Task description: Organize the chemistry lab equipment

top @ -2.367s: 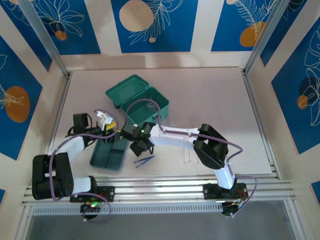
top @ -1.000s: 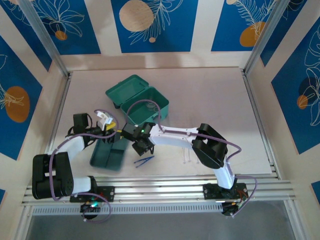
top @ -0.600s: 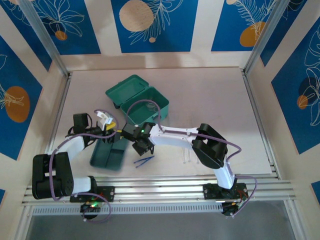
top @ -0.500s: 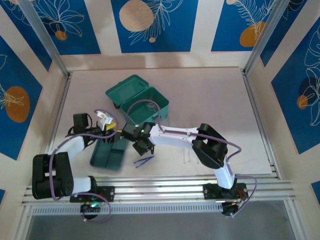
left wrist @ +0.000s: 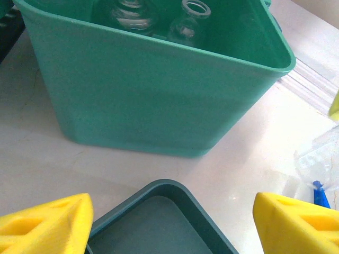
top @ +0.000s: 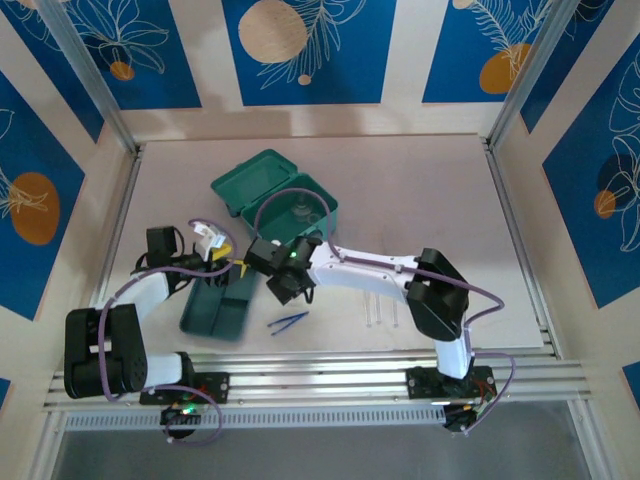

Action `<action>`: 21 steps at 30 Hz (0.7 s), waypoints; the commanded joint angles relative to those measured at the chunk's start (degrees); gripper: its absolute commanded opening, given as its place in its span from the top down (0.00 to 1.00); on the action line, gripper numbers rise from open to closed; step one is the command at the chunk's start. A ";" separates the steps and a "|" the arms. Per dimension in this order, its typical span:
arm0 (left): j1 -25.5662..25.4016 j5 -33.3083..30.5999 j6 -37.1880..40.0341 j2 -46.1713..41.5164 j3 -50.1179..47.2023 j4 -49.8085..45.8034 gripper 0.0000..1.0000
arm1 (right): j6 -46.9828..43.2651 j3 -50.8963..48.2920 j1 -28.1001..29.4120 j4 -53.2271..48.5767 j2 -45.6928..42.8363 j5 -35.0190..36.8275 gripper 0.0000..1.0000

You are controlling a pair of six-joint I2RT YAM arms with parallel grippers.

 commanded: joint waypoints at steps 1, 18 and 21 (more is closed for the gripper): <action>-0.53 0.24 0.70 0.14 1.29 -0.57 0.21 | -1.17 3.57 0.12 -3.14 -3.77 1.15 0.46; -0.55 0.24 0.80 -0.25 1.05 -0.42 0.21 | -6.64 20.53 -7.63 -9.34 -7.70 -2.66 0.46; -0.53 0.22 0.74 -0.34 0.92 -0.41 0.21 | -7.43 23.62 -10.15 -9.45 -5.14 -3.71 0.47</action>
